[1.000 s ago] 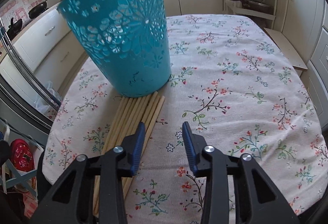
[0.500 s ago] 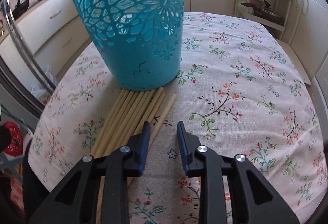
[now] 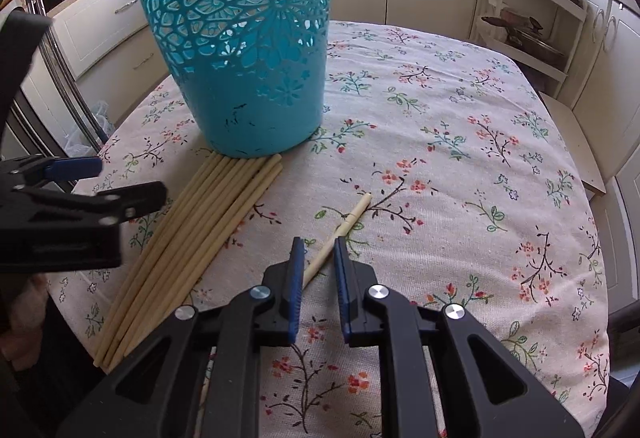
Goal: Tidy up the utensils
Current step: 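Close the left gripper on one wooden stick from the bundle, then lift the stick with the left gripper and drop it into the teal bin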
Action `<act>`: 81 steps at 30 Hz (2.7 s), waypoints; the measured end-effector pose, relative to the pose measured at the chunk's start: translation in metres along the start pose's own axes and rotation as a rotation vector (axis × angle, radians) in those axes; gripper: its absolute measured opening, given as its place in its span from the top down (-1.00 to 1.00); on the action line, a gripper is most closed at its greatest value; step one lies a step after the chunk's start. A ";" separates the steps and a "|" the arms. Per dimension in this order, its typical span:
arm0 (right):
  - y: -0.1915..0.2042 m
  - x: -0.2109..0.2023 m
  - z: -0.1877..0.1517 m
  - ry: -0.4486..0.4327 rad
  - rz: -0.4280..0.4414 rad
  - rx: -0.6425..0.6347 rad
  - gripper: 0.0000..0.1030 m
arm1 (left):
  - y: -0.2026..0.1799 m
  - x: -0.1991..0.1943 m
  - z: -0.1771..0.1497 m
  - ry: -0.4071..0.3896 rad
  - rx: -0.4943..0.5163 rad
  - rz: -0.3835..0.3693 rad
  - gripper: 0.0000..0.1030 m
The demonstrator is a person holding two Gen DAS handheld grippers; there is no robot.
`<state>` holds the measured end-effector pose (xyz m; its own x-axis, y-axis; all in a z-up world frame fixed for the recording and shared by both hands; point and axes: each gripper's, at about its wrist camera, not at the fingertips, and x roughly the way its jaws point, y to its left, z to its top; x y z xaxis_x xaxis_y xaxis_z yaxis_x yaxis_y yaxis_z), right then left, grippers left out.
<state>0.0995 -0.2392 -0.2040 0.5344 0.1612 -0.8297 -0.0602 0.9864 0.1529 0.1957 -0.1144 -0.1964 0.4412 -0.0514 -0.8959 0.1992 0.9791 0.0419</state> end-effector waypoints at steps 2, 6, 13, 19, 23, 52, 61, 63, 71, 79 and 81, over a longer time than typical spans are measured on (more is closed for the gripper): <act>-0.001 0.000 0.000 -0.004 0.008 0.006 0.69 | -0.002 0.008 0.003 0.010 0.003 -0.004 -0.73; -0.003 0.000 0.000 -0.010 0.023 0.015 0.69 | -0.006 0.012 0.010 0.002 0.017 -0.014 -0.73; -0.006 -0.001 0.000 -0.014 0.043 0.025 0.69 | -0.013 0.014 0.013 0.000 0.060 -0.017 -0.52; -0.005 -0.001 0.001 -0.002 0.051 0.022 0.69 | -0.011 0.008 0.012 -0.022 0.109 -0.089 0.61; -0.006 -0.003 0.001 0.013 0.056 0.016 0.69 | -0.005 0.003 0.007 0.006 0.120 -0.120 0.87; -0.016 -0.002 -0.001 -0.031 0.088 0.062 0.69 | 0.061 -0.080 0.019 -0.068 -0.037 -0.350 0.91; -0.022 -0.002 -0.004 -0.050 0.122 0.090 0.69 | 0.068 -0.220 0.090 -0.486 -0.089 -0.472 0.91; -0.022 -0.002 -0.005 -0.054 0.128 0.093 0.69 | 0.058 -0.232 0.109 -0.566 -0.109 -0.461 0.91; -0.027 -0.003 -0.007 -0.076 0.160 0.107 0.69 | 0.013 -0.213 0.161 -0.801 -0.179 -0.281 0.90; -0.028 -0.004 -0.008 -0.080 0.171 0.100 0.68 | -0.003 -0.139 0.176 -0.733 -0.233 -0.223 0.90; -0.029 -0.003 -0.007 -0.074 0.177 0.105 0.68 | -0.008 -0.131 0.172 -0.707 -0.208 -0.210 0.90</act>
<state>0.0936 -0.2676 -0.2092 0.5844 0.3248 -0.7437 -0.0722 0.9336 0.3510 0.2867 -0.1491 -0.0036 0.8811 -0.2862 -0.3765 0.2033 0.9480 -0.2450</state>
